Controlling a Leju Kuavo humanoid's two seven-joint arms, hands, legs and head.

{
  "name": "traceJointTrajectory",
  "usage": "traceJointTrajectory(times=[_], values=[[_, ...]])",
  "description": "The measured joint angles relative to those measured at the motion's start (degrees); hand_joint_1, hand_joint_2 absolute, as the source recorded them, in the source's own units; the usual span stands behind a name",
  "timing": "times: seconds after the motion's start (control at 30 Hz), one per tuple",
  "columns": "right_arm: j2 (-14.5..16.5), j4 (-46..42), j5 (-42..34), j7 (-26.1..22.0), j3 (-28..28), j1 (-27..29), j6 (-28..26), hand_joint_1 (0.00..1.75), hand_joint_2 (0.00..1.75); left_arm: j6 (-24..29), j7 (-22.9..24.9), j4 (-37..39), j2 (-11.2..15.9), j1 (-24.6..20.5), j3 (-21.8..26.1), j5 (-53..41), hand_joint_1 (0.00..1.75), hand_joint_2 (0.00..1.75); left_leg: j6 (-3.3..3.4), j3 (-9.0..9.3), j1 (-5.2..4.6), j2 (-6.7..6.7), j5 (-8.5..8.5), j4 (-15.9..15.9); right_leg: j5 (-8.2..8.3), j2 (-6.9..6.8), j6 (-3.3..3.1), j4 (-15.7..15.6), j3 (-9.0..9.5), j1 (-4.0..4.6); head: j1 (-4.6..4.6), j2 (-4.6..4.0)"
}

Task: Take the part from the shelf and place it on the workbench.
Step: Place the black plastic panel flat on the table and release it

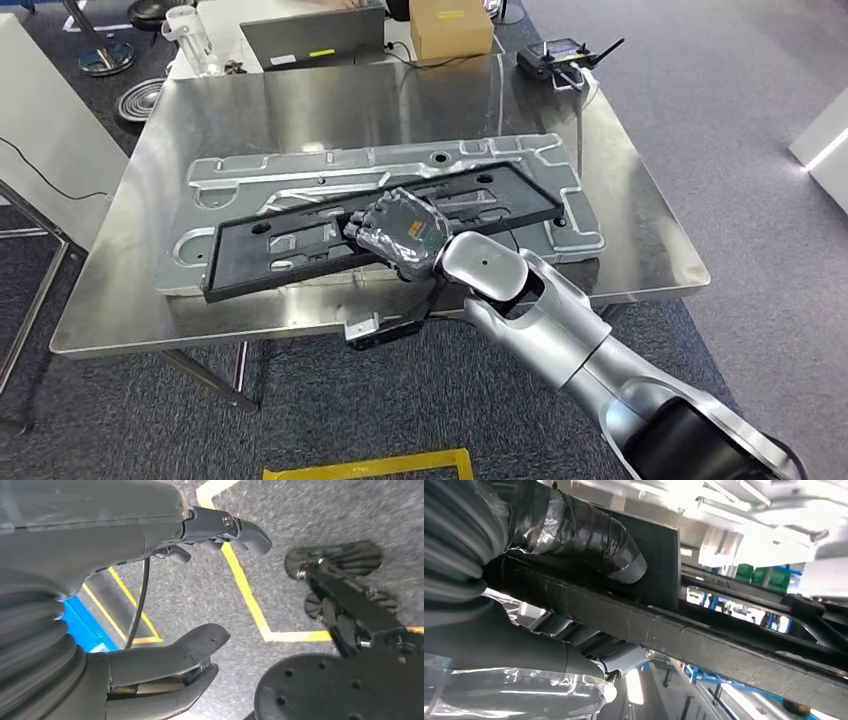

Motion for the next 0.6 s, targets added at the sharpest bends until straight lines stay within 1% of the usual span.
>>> traceJointTrajectory(times=[0.03, 0.07, 0.1, 0.13, 0.17, 0.2, 0.23, 0.27, 0.3, 0.33, 0.37, 0.43, 0.47, 0.5, 0.57, 0.6], values=[[0.0, 0.04, 0.0, 0.0, 0.02, -0.06, 0.02, 1.75, 1.75, 0.02, -0.01, 0.0, 0.05, 0.01, 0.07, -0.01, 0.0, 1.75, -0.37, -2.21, 0.26, 0.08, -1.35, 3.81, -0.25, -0.07, -0.06, -0.08, 0.35, -0.09, -0.01, 0.01], [-0.01, 0.11, 0.0, 0.0, 0.06, -0.03, 0.06, 1.75, 1.75, 0.03, 0.0, 0.0, 0.08, 0.04, 0.14, -0.03, 0.0, 1.75, -0.73, -4.42, 0.56, 0.16, -2.16, 7.23, -0.55, -0.11, -0.01, -0.07, 0.67, -0.16, -0.01, 0.0], [-0.01, 0.22, 0.0, 0.0, 0.1, 0.05, 0.11, 1.75, 1.75, 0.03, 0.01, 0.0, 0.09, 0.11, 0.19, -0.09, 0.0, 1.75, -1.08, -6.02, 0.89, 0.25, -2.01, 9.23, -0.91, -0.12, 0.1, -0.03, 1.04, -0.25, -0.01, 0.0], [-0.02, 0.34, -0.02, 0.0, 0.13, 0.13, 0.16, 1.75, 1.75, 0.03, 0.02, 0.0, 0.09, 0.18, 0.23, -0.16, 0.0, 1.75, -1.43, -6.64, 1.21, 0.35, -0.68, 9.12, -1.32, -0.12, 0.29, 0.05, 1.46, -0.39, -0.01, 0.0], [-0.03, 0.45, -0.06, 0.0, 0.15, 0.17, 0.19, 1.75, 1.75, 0.04, 0.02, 0.0, 0.1, 0.25, 0.26, -0.23, 0.0, 1.75, -1.78, -6.13, 1.52, 0.46, 1.67, 6.72, -1.79, -0.11, 0.57, 0.21, 1.92, -0.59, -0.01, -0.01], [-0.03, 0.54, -0.1, 0.03, 0.16, 0.17, 0.21, 1.75, 1.75, 0.04, 0.02, 0.0, 0.12, 0.31, 0.28, -0.31, 0.0, 1.75, -2.17, -4.88, 1.82, 0.62, 4.32, 2.84, -2.35, -0.1, 0.96, 0.49, 2.36, -0.8, -0.01, -0.01], [-0.05, 0.61, -0.15, 0.05, 0.16, 0.13, 0.21, 1.75, 1.75, 0.05, 0.02, 0.01, 0.07, 0.34, 0.31, -0.38, 0.0, 1.75, -2.48, -3.49, 1.85, 0.76, 6.11, -0.7, -2.91, -0.06, 1.43, 0.84, 2.65, -0.86, -0.05, 0.0], [-0.07, 0.66, -0.2, 0.07, 0.16, 0.08, 0.21, 1.75, 1.75, 0.06, 0.01, 0.01, 0.05, 0.31, 0.34, -0.44, 0.0, 1.75, -2.36, -2.42, 1.81, 0.84, 7.0, -3.27, -3.37, 0.0, 1.92, 1.15, 2.76, -0.85, -0.08, 0.01], [-0.1, 0.71, -0.25, 0.09, 0.16, 0.06, 0.2, 1.75, 1.75, 0.06, -0.01, 0.02, 0.03, 0.26, 0.38, -0.51, 0.0, 1.75, -2.06, -1.87, 1.68, 0.86, 7.03, -4.58, -3.71, 0.05, 2.34, 1.35, 2.78, -0.74, -0.1, 0.01], [-0.13, 0.79, -0.3, 0.11, 0.16, 0.04, 0.19, 1.75, 1.75, 0.06, -0.01, 0.02, 0.01, 0.22, 0.41, -0.6, 0.0, 1.75, -1.54, -1.73, 1.44, 0.77, 6.51, -4.66, -3.86, 0.09, 2.68, 1.36, 2.77, -0.6, -0.12, 0.02], [-0.15, 0.87, -0.34, 0.15, 0.16, 0.02, 0.16, 1.75, 1.75, 0.06, -0.01, 0.02, 0.03, 0.21, 0.44, -0.69, 0.0, 1.75, -0.86, -1.7, 1.44, 0.69, 6.31, -4.71, -3.97, 0.08, 2.95, 1.27, 2.83, -0.61, -0.1, 0.02], [-0.2, 1.07, -0.39, 0.28, 0.14, -0.02, 0.04, 1.75, 1.75, 0.07, 0.01, 0.02, 0.01, 0.31, 0.55, -0.89, 0.0, 1.75, 0.06, -1.44, 1.44, 0.61, 6.08, -4.86, -4.67, 0.05, 3.41, 2.09, 2.71, -0.79, -0.07, 0.01], [-0.25, 1.19, -0.4, 0.34, 0.13, -0.07, -0.06, 1.75, 1.75, 0.07, 0.02, 0.02, -0.01, 0.31, 0.63, -1.01, 0.0, 1.75, 0.53, -1.23, 1.44, 0.6, 5.96, -4.96, -5.64, 0.06, 3.54, 4.01, 1.8, -0.89, -0.06, 0.01], [-0.32, 1.35, -0.41, 0.39, 0.12, -0.08, -0.15, 1.75, 1.75, 0.08, 0.02, 0.02, -0.01, 0.28, 0.7, -1.1, 0.0, 1.75, 0.93, -1.05, 1.34, 0.6, 5.81, -5.03, -7.0, 0.08, 3.59, 7.15, 0.17, -0.91, -0.06, 0.01], [-0.55, 1.81, -0.42, 0.44, 0.11, 0.01, -0.26, 1.75, 1.75, 0.09, 0.02, 0.02, -0.05, 0.17, 0.81, -1.28, 0.0, 1.75, 1.56, -0.71, 0.98, 0.54, 5.41, -5.02, -9.57, 0.1, 3.46, 14.97, -4.62, -0.79, -0.06, 0.0], [-0.68, 2.05, -0.42, 0.45, 0.11, 0.11, -0.27, 1.75, 1.75, 0.1, 0.02, 0.02, -0.08, 0.16, 0.85, -1.31, 0.0, 1.75, 1.74, -0.47, 0.79, 0.47, 5.18, -5.02, -9.76, 0.11, 3.32, 17.47, -6.53, -0.67, -0.06, -0.01]])
